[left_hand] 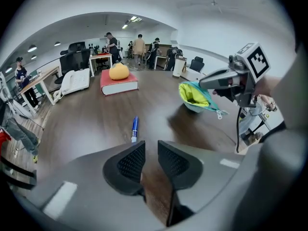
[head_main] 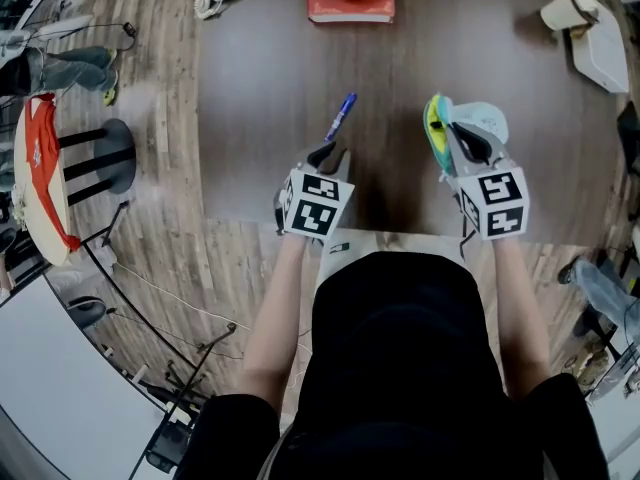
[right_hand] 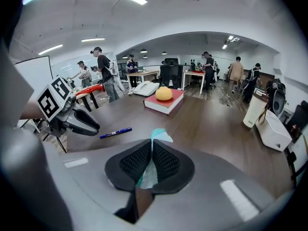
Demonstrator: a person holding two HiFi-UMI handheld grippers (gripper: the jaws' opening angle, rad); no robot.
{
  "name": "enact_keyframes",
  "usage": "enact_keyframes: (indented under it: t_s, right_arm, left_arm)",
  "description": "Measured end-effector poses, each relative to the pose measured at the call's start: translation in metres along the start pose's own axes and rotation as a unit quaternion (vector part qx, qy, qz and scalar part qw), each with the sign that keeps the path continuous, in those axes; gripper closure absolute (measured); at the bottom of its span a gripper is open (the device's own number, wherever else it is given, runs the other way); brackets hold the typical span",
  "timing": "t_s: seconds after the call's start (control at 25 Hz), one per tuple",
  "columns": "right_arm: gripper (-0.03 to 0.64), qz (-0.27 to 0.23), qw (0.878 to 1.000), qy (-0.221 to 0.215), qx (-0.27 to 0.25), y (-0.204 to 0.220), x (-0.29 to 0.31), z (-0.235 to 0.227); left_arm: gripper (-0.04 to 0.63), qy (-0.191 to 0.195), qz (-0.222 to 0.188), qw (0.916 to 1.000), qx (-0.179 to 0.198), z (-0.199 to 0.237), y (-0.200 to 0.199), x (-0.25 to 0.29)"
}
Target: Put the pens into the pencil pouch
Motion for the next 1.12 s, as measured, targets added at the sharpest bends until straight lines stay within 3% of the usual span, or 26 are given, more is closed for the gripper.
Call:
enact_keyframes:
  t_s: [0.44,0.72,1.12]
  right_arm:
    - [0.595,0.015,1.000,0.010,0.007,-0.002,0.002,-0.001]
    - [0.595,0.025,1.000,0.013,0.012,0.001,0.003,-0.002]
    - [0.595,0.028,0.999,0.016,0.013,0.000,0.002,-0.004]
  left_arm:
    - [0.512,-0.005,0.039,0.9992,-0.013,0.030,0.023,0.020]
    - [0.512,-0.004,0.060,0.9982,-0.002,0.038,0.033,0.035]
    - [0.548,-0.004,0.066,0.9978,0.005,0.040,0.041,0.043]
Point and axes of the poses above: the fingertips, and each gripper's own axes: x forward along the fingers, z to its left, y out of its underside, the point moved 2 cm from there along -x, backward along the fingers, and after that the axes turned 7 degrees about y, right-handed, at the moved point
